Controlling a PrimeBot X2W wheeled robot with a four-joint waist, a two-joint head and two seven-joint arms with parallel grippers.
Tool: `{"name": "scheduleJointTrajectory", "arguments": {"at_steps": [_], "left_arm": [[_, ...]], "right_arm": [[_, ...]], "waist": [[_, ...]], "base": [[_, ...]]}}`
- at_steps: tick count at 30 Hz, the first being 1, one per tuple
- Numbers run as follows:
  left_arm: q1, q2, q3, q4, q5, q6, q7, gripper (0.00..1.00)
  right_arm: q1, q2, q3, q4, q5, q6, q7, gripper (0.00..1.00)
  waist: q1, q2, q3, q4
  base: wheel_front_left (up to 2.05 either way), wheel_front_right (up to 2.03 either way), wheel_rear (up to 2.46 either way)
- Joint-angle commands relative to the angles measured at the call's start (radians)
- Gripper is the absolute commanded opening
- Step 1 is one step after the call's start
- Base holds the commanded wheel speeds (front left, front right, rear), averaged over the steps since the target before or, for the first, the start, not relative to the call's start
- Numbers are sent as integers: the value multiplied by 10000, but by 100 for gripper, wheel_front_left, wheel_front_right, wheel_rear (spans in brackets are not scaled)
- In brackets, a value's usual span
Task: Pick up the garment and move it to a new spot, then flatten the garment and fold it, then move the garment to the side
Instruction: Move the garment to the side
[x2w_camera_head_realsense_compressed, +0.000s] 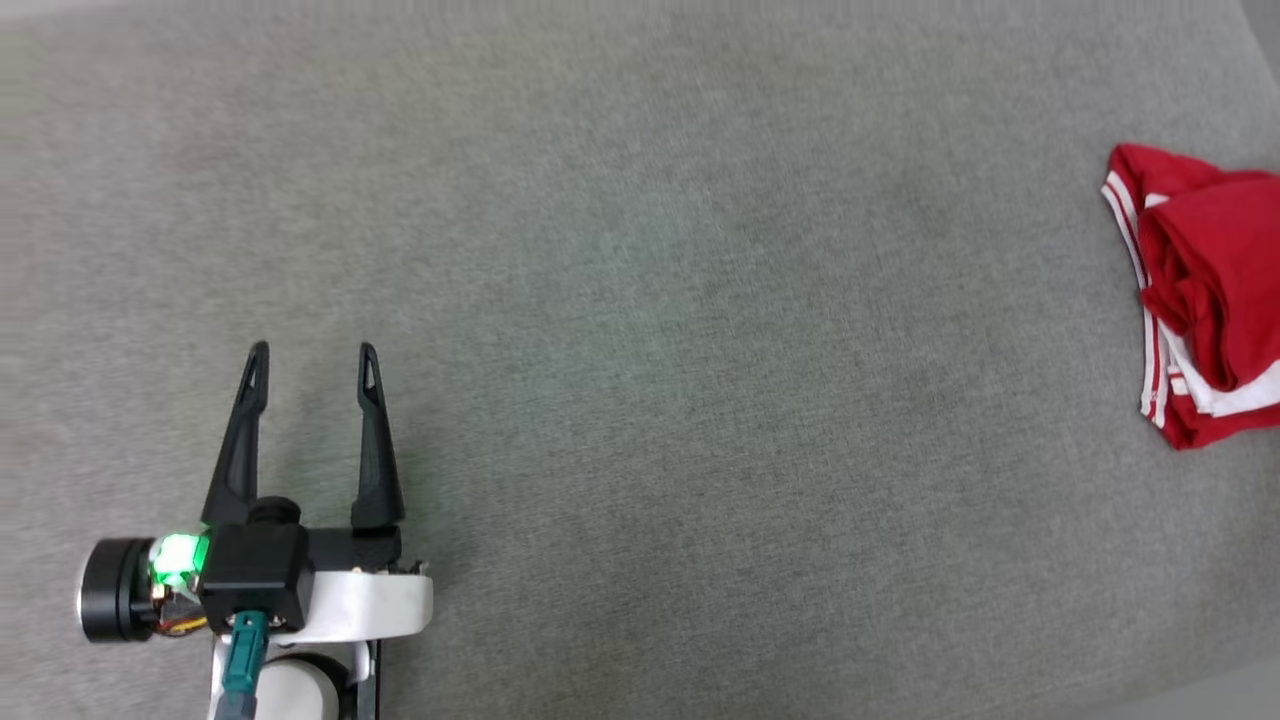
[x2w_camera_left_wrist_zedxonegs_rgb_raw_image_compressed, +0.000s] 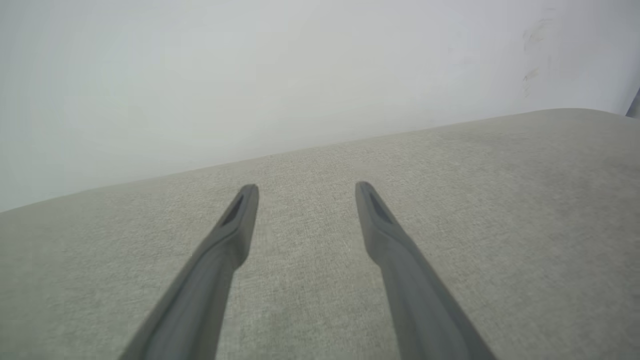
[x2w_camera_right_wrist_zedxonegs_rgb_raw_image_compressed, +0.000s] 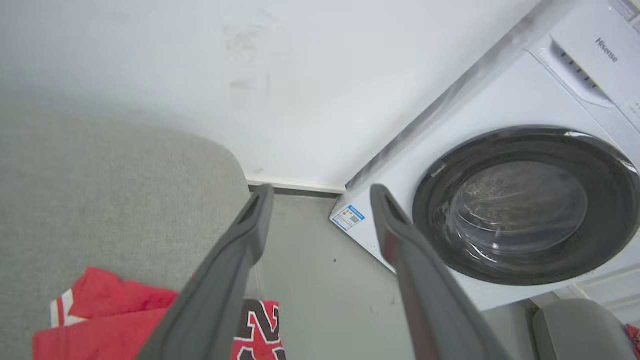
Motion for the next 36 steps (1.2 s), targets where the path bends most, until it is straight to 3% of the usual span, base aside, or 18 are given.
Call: {"name": "scheduleJointTrajectory", "arguments": {"at_steps": [1,7,10,16,23,36], "left_arm": [[214,-95,1,44,-51,62,-21,100],[632,-315,-91,177,-105,76,-21,100],[740,-433,-108,324,-167,24,-21,100],[1011,-513,-27,560,-252,-114,-21,100],[1230,-622,17,754,-234,-243,-21,100],[1730,-837,66,1012,-293,-455,-21,100]], "right_arm": [[32,402,-154,-296,-219,-15,-648,100],[601,1515,-310,-1505,-702,-14,-2862,100],[1151,2129,-99,-2228,-852,-18,-3389,100],[2550,3307,495,-3594,-656,-15,-3635,100],[3971,4142,701,-4199,-431,-15,-3651,100],[7366,5744,-373,-5113,-7,-14,-3652,100]], "waist": [[0,0,-636,387],[0,0,-1395,957],[0,0,-1741,1308],[0,0,-2284,1797],[0,0,-2722,2178],[0,0,-3514,2508]], "base": [[0,0,0],[0,0,0],[0,0,0],[0,0,0],[0,0,0],[0,0,0]]}}
